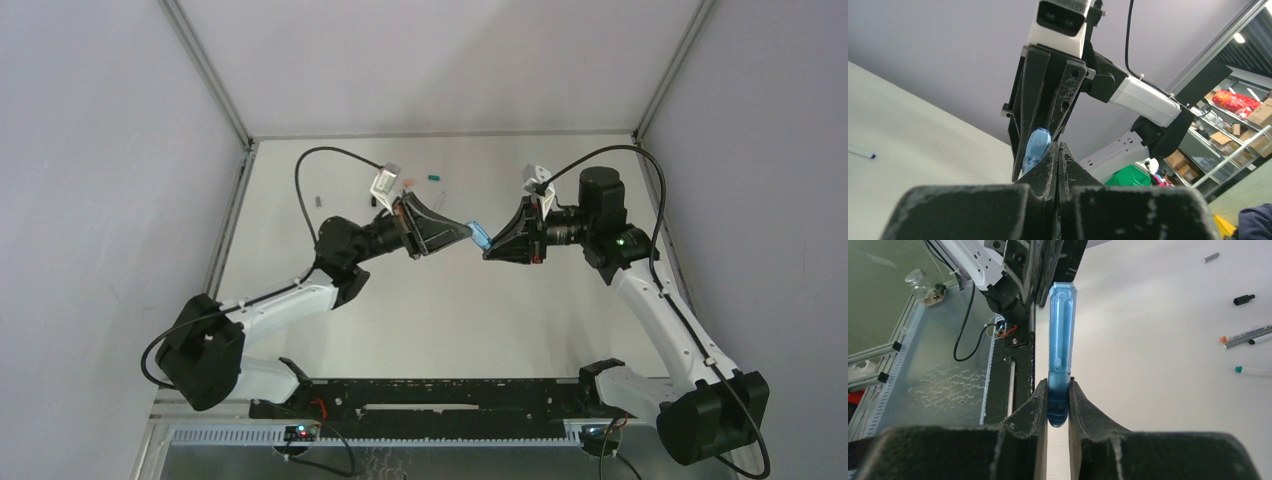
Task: Insert the pens into the pen caps
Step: Place the pen at the center of the board.
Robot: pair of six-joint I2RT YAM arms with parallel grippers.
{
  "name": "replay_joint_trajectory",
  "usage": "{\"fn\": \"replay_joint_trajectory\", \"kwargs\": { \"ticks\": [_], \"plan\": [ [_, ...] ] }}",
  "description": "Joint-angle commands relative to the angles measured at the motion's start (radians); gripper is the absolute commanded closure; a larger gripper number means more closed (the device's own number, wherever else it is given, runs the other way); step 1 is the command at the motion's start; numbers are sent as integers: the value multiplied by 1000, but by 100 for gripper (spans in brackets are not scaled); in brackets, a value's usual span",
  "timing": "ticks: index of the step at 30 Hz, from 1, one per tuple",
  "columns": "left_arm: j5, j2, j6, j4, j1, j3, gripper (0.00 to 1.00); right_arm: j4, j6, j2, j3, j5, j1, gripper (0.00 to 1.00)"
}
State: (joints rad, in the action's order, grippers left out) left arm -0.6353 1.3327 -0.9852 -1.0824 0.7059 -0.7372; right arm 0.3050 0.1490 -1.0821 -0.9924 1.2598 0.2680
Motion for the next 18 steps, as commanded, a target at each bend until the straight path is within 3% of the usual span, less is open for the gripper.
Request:
{"fn": "replay_joint_trajectory", "kwargs": {
  "ticks": [1, 6, 9, 12, 18],
  "plan": [
    [-48, 33, 43, 103, 30, -85, 100, -33, -14, 2, -36, 26, 4, 100],
    [-36, 17, 54, 108, 32, -83, 98, -17, 5, 2, -37, 22, 1, 100],
    [-16, -27, 69, 107, 24, -78, 92, 1, 18, 4, -36, 23, -3, 100],
    [17, -94, 88, 85, 6, -51, 80, 4, 21, 7, -37, 29, -3, 100],
    [120, -204, 205, 61, -21, 27, 42, 24, 58, 10, -36, 70, 3, 100]
  ]
}}
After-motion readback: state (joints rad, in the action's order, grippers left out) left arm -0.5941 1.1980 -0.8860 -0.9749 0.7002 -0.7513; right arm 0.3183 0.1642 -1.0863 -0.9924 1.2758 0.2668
